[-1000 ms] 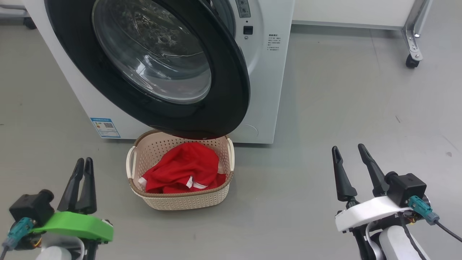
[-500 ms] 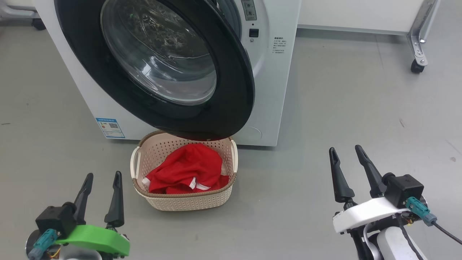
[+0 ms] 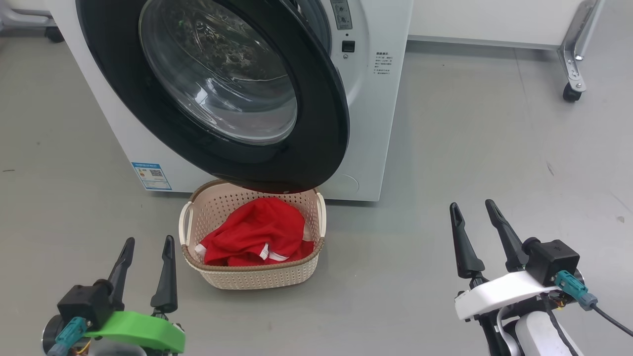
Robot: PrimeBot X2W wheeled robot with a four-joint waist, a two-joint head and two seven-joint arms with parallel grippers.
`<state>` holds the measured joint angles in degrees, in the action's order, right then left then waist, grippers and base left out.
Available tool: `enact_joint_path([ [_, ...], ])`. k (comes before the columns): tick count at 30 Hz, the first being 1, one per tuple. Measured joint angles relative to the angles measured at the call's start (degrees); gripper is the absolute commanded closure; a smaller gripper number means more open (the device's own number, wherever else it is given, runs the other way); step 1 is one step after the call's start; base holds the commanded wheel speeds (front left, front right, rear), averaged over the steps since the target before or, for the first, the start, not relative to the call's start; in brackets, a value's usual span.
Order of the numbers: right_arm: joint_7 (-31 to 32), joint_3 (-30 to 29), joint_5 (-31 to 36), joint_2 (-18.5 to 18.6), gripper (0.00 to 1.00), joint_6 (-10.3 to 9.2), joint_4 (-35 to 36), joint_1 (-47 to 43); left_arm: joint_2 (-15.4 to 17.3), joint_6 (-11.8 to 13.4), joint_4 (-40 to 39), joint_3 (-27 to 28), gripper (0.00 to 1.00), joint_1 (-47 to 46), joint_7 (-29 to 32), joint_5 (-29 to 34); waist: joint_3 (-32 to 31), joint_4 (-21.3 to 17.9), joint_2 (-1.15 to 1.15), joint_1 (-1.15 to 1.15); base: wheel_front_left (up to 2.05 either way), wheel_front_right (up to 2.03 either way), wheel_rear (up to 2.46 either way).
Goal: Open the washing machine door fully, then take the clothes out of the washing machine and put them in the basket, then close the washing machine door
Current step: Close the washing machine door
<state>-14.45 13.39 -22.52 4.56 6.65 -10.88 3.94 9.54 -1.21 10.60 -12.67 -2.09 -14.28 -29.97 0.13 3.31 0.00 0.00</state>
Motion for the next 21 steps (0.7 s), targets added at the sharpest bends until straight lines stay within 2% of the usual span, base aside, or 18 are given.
enact_joint_path([
  [21, 0.0, -0.03, 0.05, -0.19, 0.0, 0.0, 0.37, -0.03, -1.45, -0.11, -0.62, 0.96, 0.0, 0.34, 0.0, 2.92, 0.5, -0.38, 0.0, 0.0, 0.0, 0.0, 0.0],
])
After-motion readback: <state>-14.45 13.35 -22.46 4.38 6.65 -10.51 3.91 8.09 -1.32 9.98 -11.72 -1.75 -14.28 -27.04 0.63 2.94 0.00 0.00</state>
